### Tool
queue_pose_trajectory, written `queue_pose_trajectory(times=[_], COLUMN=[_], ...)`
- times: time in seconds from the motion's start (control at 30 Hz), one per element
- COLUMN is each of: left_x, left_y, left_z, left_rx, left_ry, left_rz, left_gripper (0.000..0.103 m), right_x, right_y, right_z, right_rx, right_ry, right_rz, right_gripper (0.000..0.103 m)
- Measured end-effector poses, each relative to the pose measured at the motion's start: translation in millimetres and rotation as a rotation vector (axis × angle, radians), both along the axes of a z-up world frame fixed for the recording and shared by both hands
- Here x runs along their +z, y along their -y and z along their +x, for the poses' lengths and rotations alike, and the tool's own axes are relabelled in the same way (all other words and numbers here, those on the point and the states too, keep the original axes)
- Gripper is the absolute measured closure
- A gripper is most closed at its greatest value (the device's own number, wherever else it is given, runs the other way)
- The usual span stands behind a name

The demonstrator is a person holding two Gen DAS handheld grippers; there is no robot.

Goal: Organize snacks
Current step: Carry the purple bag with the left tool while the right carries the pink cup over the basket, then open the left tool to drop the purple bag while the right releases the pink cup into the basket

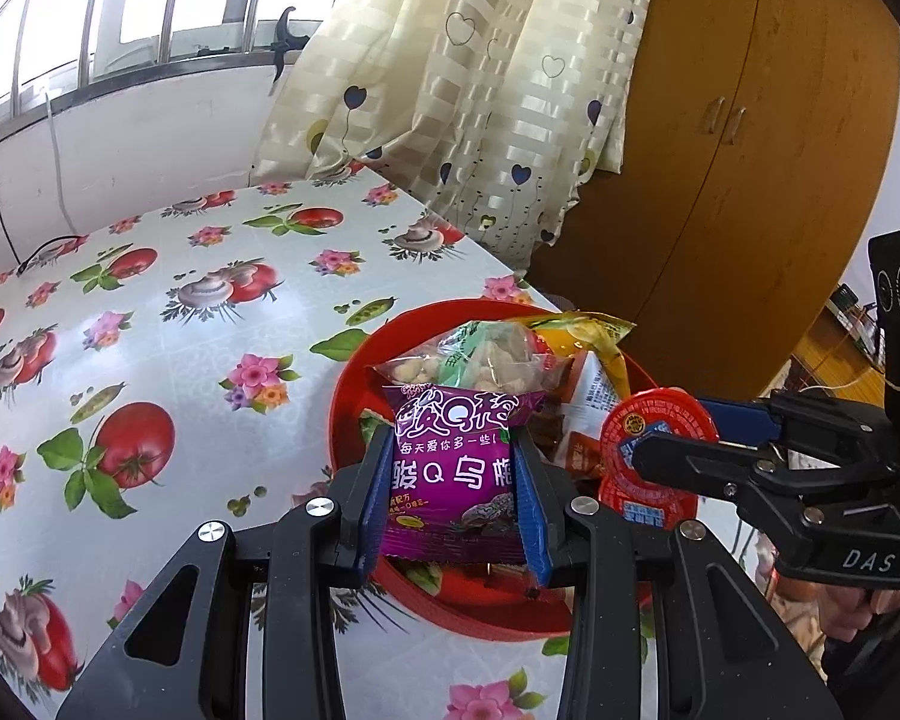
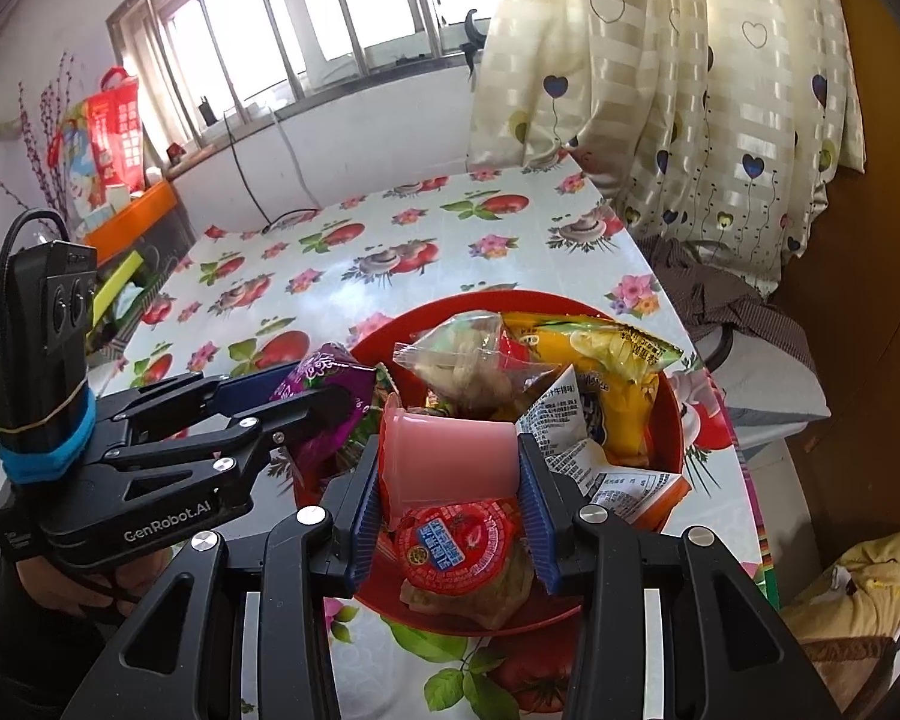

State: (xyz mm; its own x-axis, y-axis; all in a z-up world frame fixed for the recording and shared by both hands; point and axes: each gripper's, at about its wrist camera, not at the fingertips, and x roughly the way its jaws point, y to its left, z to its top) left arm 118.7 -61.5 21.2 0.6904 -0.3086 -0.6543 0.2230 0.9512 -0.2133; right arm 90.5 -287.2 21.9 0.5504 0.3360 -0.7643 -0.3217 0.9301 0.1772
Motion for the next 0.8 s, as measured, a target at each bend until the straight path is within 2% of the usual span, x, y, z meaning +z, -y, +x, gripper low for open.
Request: queue_pose_trajectory(times=[0.8], left_x=[-18.0], left_y=[7.4], left_z=[31.9], left_rx=[-0.027], left_ry=[-0.036], left_rz=[-0.039], left_gripper=[0.065], right_x=[-17.8], right_y=[-7.5], right_z=[26.5], right_rx=[0.006], right_ry=[-0.02], right_rz=[-0.054], right_gripper=[0.065])
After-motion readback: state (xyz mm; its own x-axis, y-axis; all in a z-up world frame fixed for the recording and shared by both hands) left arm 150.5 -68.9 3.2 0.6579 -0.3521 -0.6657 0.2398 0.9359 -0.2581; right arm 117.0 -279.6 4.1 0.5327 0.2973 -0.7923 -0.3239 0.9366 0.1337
